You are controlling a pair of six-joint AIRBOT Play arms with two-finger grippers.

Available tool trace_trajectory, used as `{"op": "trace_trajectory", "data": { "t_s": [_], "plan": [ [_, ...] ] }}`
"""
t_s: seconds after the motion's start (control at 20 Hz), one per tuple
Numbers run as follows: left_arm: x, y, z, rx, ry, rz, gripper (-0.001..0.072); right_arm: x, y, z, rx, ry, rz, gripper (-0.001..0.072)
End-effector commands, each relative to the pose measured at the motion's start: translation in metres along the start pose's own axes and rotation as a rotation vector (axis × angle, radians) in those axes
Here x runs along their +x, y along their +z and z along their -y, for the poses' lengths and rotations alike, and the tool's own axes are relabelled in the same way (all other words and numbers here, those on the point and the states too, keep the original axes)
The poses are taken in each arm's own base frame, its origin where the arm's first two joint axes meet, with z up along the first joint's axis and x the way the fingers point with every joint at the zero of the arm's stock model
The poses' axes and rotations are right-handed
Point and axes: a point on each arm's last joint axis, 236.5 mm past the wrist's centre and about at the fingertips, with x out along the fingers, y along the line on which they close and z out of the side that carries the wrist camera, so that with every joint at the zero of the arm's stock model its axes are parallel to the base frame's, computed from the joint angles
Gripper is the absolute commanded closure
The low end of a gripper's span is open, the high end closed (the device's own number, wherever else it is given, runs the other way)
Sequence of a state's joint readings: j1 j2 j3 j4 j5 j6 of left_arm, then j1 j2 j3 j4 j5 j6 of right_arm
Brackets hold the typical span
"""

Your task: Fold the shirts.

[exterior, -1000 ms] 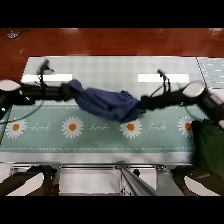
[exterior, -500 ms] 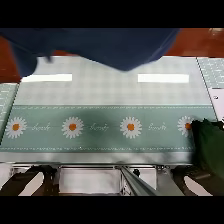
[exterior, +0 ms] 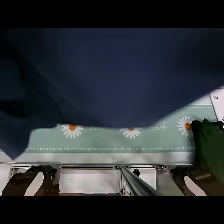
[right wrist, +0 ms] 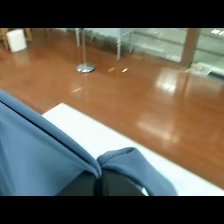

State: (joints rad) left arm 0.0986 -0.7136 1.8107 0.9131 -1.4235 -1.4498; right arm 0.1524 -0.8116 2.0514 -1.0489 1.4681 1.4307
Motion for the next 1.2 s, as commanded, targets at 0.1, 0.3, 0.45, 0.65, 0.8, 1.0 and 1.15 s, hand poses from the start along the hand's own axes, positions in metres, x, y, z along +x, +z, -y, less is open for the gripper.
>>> {"op": "trace_trajectory", "data": {
  "t_s": [0.1, 0.3, 0.45, 0.65, 0.8, 1.0, 1.15],
  "plan": [
    [0.029, -0.093, -0.001, -0.148, -0.109, -0.323, 0.0687, 0.028, -0.049, 0.004, 0.07, 0.049, -0.161, 0.0689],
    [0.092, -0.174, -0.039, -0.34, -0.125, -0.494, 0.0688, 0.087, -0.126, 0.066, 0.196, -0.082, -0.352, 0.0691],
    [0.16, -0.214, -0.07, -0.429, -0.094, -0.481, 0.0688, 0.144, -0.181, 0.11, 0.271, -0.144, -0.465, 0.0691],
    [0.254, -0.229, -0.108, -0.458, -0.026, -0.401, 0.0688, 0.222, -0.229, 0.19, 0.432, -0.265, -0.501, 0.069],
    [0.308, -0.244, -0.13, -0.496, 0.018, -0.379, 0.0687, 0.264, -0.265, 0.231, 0.619, -0.267, -0.521, 0.0689],
    [0.35, -0.267, -0.125, -0.654, -0.03, -0.413, 0.0686, 0.31, -0.301, 0.242, 0.801, -0.191, -0.511, 0.0689],
    [0.352, -0.281, -0.132, -0.684, -0.028, -0.45, 0.0209, 0.32, -0.32, 0.25, 0.875, -0.182, -0.521, 0.0314]
  ]
}}
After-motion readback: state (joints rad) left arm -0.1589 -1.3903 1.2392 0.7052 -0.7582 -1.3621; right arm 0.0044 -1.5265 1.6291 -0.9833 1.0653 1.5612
